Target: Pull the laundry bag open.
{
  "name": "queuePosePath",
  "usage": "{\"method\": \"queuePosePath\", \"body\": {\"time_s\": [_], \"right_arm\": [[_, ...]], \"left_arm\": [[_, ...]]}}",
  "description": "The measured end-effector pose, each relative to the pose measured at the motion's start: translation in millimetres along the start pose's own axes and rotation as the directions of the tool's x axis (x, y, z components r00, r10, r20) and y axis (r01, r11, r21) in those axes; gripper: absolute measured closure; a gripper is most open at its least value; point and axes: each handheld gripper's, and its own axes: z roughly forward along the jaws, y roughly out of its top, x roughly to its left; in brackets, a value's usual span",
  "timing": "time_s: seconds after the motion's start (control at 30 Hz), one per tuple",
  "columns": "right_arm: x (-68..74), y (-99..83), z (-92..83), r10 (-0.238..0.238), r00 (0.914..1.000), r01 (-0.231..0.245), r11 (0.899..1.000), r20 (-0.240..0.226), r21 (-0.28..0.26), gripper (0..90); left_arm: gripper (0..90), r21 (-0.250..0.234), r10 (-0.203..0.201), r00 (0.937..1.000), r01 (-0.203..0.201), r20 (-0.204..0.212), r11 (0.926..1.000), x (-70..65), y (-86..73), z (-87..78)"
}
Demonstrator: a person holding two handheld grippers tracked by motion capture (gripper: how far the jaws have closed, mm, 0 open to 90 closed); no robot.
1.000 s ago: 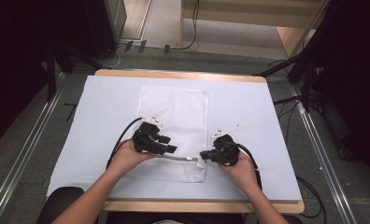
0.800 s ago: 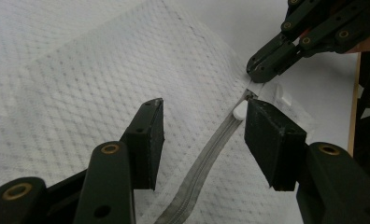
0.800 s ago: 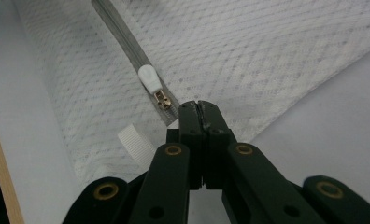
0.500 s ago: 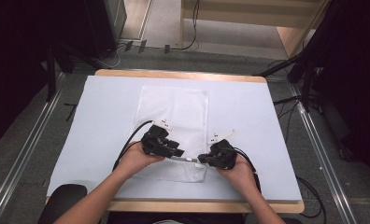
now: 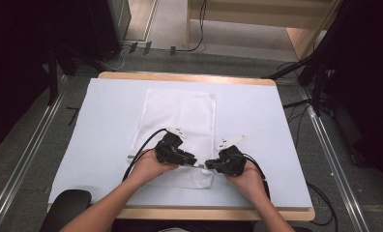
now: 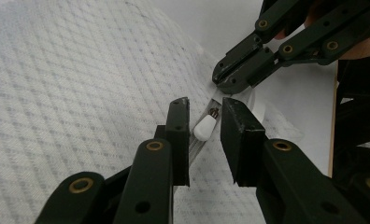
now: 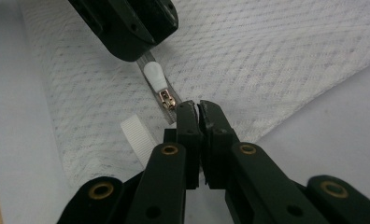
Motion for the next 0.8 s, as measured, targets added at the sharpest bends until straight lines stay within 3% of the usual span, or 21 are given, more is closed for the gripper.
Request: {"method": "queuePosePath", "body": {"time_s": [0.43, 0.63, 0.8], "right_arm": [[-1.1, -0.2, 0.1, 0.006, 1.0000, -0.006, 1.000, -0.007, -0.002, 88.7], [-1.0, -0.2, -0.1, 0.010, 0.9999, -0.010, 1.000, -0.007, 0.000, 88.7], [-1.0, -0.2, 0.0, 0.010, 0.9999, -0.010, 1.000, -0.006, -0.001, 88.7]], "left_arm": [[74.8, 0.021, 0.002, 1.0000, -0.002, 0.000, 0.9998, -0.9, -1.7, 13.1], [78.8, 0.021, 0.034, 0.9994, -0.034, -0.008, 0.9992, -4.6, -4.3, 17.5], [79.4, 0.015, 0.017, 0.9998, -0.017, -0.009, 0.9997, -4.9, -4.7, 18.2]]}}
